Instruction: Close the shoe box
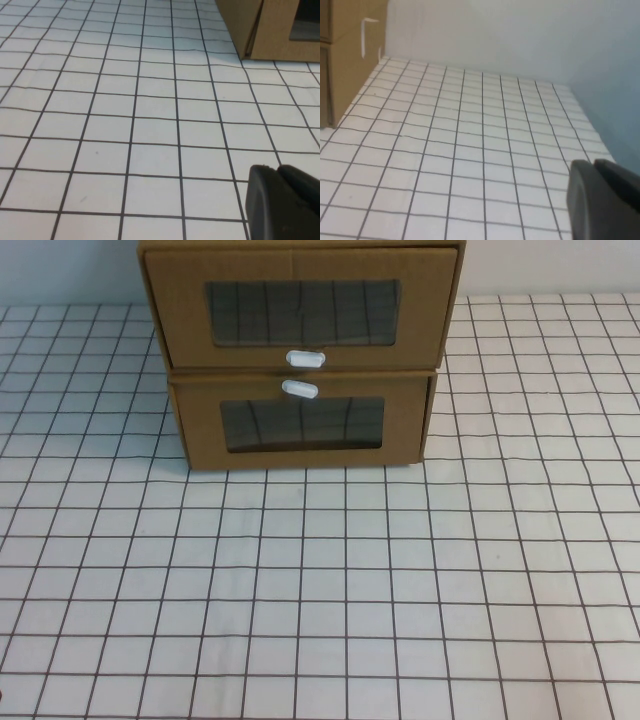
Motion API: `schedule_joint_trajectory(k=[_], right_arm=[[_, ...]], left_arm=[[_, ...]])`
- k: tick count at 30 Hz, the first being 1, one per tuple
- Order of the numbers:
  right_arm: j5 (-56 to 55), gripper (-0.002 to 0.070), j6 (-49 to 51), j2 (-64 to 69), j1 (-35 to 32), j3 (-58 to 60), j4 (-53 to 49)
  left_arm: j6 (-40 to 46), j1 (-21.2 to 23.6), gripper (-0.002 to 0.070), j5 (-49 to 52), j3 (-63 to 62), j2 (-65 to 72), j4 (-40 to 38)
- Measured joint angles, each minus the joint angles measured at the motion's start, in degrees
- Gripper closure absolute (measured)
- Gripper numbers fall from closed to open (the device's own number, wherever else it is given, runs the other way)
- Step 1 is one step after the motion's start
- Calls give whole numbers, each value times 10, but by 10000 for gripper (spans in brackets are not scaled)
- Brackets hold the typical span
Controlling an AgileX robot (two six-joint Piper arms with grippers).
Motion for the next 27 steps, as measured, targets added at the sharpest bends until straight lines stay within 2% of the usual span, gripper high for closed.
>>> schedule_joint_trajectory(k=[3,12,16,27], right_arm=[[13,689,20,-8,-25,13,27],[-131,689,28,-10,-77,142,183],[-86,689,28,-10,-89,162,242],[-51,689,-68,-10,-101,162,257]], left_arm=[[0,0,680,0,0,0,0],[0,0,680,0,0,0,0],[0,0,680,0,0,0,0],[0,0,680,0,0,0,0]])
